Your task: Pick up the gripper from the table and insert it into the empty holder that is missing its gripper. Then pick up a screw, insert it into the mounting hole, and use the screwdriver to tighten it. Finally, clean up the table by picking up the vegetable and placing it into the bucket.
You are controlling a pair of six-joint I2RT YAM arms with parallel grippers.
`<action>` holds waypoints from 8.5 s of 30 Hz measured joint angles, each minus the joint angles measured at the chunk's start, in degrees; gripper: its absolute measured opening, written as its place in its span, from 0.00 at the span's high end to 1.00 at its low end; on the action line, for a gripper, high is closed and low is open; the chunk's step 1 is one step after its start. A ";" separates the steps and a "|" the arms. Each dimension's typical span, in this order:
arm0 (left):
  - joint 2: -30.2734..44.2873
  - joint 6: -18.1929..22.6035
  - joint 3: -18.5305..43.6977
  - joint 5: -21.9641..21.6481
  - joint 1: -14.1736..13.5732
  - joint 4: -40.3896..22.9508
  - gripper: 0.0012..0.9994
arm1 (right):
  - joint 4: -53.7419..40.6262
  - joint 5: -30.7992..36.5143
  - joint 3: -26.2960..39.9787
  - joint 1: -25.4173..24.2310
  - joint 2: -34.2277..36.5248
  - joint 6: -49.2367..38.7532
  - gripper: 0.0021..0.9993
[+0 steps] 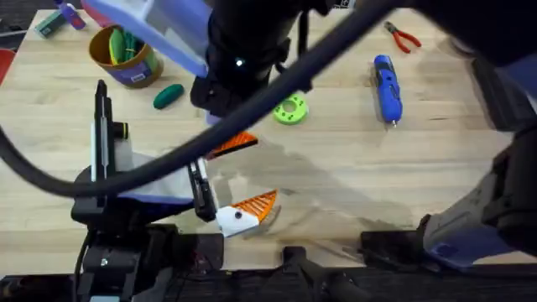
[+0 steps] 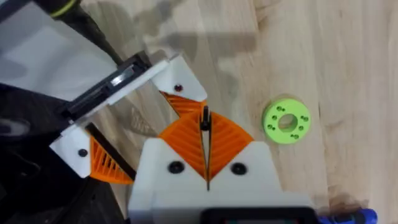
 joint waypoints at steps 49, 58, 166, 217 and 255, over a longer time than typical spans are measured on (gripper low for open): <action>0.02 0.02 0.00 0.00 0.00 0.00 0.01 | -0.09 -0.78 0.00 3.23 3.47 -8.08 1.00; 0.00 0.00 0.02 0.00 0.00 0.00 0.01 | -0.11 -0.87 0.00 3.23 4.30 -8.08 1.00; 0.00 0.00 0.00 0.20 0.00 -0.02 0.01 | 17.81 -0.30 -50.31 -60.95 -35.33 26.32 0.01; 0.01 0.39 0.02 0.26 0.00 -0.04 0.99 | 41.72 4.75 -50.31 -63.64 -9.53 20.91 0.01; 0.01 0.39 0.00 0.26 0.00 -0.04 0.99 | 36.65 3.50 -37.55 -63.69 6.67 12.97 0.05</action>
